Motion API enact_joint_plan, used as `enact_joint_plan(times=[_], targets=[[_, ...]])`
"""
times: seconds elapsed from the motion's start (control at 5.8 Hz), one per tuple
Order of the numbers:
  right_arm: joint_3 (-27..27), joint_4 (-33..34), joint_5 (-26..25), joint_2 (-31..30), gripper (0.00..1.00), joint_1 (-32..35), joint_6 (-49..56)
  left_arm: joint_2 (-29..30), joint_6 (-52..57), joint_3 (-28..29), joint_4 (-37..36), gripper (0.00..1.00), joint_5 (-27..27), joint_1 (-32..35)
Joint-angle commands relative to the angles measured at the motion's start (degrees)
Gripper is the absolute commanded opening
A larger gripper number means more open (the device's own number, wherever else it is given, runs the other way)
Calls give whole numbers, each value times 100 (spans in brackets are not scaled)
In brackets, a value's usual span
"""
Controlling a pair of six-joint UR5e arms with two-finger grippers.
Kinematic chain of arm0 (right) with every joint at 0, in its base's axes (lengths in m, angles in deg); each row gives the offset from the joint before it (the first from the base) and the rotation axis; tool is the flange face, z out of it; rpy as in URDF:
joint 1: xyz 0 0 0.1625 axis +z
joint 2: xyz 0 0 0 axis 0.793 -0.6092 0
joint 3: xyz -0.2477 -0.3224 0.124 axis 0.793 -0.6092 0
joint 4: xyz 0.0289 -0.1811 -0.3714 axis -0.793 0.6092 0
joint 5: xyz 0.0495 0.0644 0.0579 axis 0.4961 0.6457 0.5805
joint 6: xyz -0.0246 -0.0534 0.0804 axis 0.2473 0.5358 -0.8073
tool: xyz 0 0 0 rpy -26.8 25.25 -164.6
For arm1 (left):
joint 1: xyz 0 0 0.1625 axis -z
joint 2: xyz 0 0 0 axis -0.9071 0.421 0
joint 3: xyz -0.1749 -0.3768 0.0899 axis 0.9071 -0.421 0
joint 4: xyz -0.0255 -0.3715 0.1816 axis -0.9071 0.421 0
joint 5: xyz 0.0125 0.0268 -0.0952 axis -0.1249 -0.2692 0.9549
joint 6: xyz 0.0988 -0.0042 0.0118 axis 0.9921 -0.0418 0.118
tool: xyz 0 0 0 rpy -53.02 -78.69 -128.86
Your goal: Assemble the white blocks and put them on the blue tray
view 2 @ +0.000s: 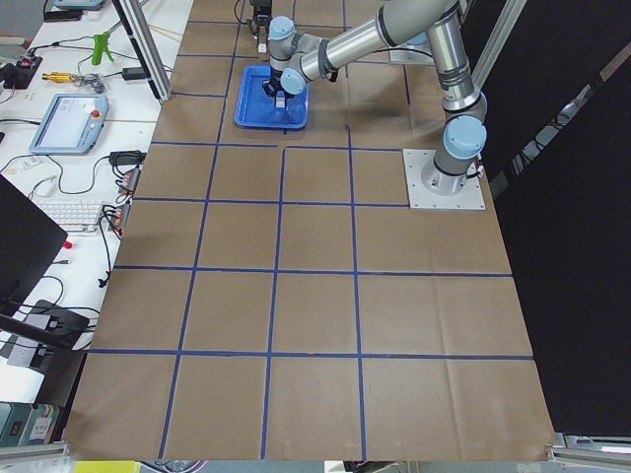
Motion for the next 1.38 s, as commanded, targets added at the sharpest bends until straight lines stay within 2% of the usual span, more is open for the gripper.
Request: enact_joint_plan(times=[0.0, 0.17, 0.34, 0.69, 0.86, 1.21], targets=[[-227, -115, -52, -161, 31, 9, -63, -28, -14, 4, -27, 97, 17, 2], [-263, -194, -53, -241, 31, 0, -98, -263, 55, 13, 68, 98, -9, 2], [-272, -352, -53, -372, 31, 0, -98, -666, 47, 30, 513, 98, -18, -42], [-264, -650, -18, -750, 31, 70, -378, -1763, 4, 519, 2414, 98, -27, -357], [-255, -722, -9, -839, 31, 157, -380, -2177, -32, 644, 3060, 98, -9, -585], [-229, -731, 9, -988, 31, 604, -972, -3318, -241, 629, 4493, 98, -44, -1059]])
